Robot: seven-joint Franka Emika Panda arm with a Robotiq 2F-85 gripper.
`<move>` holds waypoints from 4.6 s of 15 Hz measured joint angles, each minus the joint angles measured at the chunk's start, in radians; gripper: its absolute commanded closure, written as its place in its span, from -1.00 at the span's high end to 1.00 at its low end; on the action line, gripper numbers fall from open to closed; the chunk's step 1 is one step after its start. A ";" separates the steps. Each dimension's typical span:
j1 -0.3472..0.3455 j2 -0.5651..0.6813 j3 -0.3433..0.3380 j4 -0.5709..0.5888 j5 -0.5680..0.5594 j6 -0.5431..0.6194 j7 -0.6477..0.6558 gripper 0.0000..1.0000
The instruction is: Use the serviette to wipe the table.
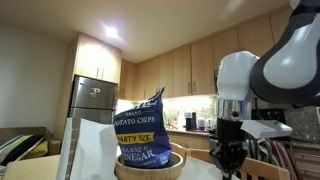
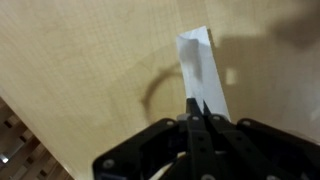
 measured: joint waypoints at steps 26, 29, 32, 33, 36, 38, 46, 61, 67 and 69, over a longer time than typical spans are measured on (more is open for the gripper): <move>0.154 0.232 -0.180 0.100 -0.286 -0.007 0.299 -1.00; 0.159 0.258 -0.182 0.112 -0.285 -0.008 0.299 -0.98; 0.159 0.258 -0.182 0.112 -0.285 -0.008 0.298 -1.00; 0.159 0.259 -0.182 0.112 -0.285 -0.008 0.298 -1.00; 0.160 0.261 -0.180 0.112 -0.283 -0.008 0.296 -1.00; 0.167 0.265 -0.180 0.112 -0.283 -0.008 0.296 -1.00; 0.241 0.301 -0.192 0.119 -0.292 -0.008 0.296 -1.00; 0.403 0.368 -0.296 0.136 -0.475 -0.008 0.335 -1.00; 0.451 0.402 -0.319 0.152 -0.637 -0.014 0.403 -1.00; 0.455 0.403 -0.320 0.152 -0.680 -0.015 0.413 -1.00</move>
